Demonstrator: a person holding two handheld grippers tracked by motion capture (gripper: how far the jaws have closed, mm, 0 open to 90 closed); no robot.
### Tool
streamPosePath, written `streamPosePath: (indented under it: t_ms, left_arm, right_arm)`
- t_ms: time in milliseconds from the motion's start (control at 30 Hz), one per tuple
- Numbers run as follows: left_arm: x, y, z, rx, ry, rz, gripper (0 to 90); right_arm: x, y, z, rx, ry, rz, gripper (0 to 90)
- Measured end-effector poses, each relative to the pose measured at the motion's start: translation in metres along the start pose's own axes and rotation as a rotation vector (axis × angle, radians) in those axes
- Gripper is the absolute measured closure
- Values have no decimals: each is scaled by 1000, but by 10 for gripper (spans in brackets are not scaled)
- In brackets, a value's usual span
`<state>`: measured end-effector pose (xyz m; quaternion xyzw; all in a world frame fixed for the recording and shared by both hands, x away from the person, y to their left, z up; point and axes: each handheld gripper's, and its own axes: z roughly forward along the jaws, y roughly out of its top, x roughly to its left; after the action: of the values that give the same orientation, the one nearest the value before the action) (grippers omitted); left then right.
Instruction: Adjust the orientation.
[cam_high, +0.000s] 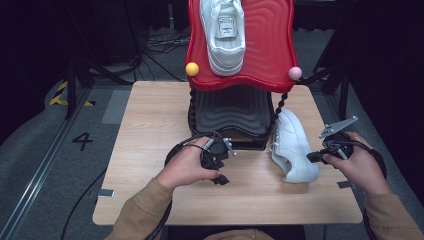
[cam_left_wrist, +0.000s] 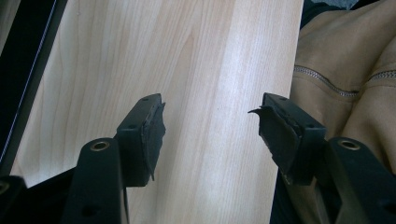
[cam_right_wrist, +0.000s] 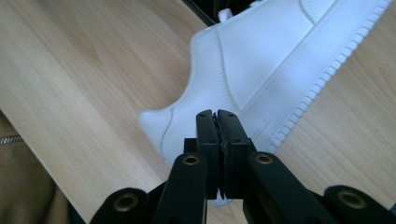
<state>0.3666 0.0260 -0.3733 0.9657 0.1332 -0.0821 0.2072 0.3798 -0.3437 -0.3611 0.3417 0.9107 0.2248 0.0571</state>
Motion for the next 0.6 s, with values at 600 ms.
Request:
streamPosePath:
  t_ms: [600]
  left_arm:
    - [-1,-11,0,11,-5,-27,404]
  right_arm:
    - [-18,1,28,63,30,39,899]
